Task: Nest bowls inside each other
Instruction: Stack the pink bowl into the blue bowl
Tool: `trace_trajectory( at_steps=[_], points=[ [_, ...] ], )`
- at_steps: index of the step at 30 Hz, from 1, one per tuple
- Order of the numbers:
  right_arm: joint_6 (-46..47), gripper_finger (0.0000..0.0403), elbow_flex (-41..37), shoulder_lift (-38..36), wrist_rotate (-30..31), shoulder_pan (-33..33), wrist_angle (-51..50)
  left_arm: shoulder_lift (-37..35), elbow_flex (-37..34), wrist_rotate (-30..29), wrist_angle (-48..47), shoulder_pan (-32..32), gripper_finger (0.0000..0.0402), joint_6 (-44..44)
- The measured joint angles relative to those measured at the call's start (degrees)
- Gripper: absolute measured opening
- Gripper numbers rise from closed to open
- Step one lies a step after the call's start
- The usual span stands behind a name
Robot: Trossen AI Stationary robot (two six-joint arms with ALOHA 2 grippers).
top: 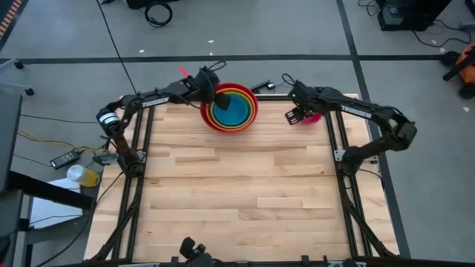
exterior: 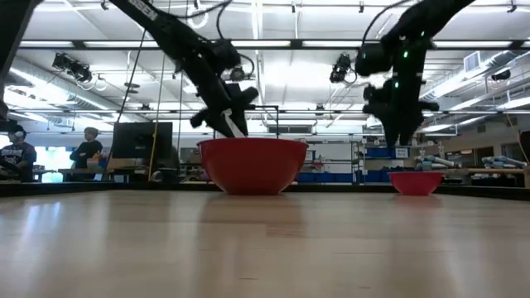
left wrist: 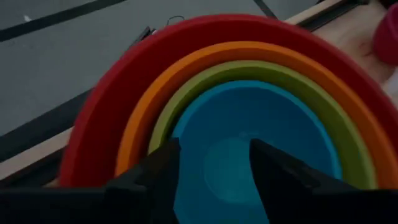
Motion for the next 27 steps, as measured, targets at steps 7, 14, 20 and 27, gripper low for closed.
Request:
trace_trajectory(
  at_steps=[7, 14, 20, 27],
  points=[
    [-4.95, 0.0190, -3.47, 8.38, -1.98, -2.95, 7.05, -9.37, 0.00, -0.31, -1.54, -1.54, 0.0203, 1.46],
    [-5.72, 0.0162, -3.49, 14.82, -0.42, -4.47, 9.41, -16.45, 0.00, -2.51, -5.35, -6.92, 0.0203, 3.31],
    [-5.84, 0.0025, -3.51, 15.54, -1.38, -3.89, 11.25, -17.57, -3.19, -9.57, -10.31, -12.50, 0.0203, 4.41],
    [0.20, 0.0025, 0.32, 6.57, -0.71, 2.18, 10.03, -18.46, -16.66, -7.52, -11.19, -16.54, 0.0203, -5.15]
  ],
)
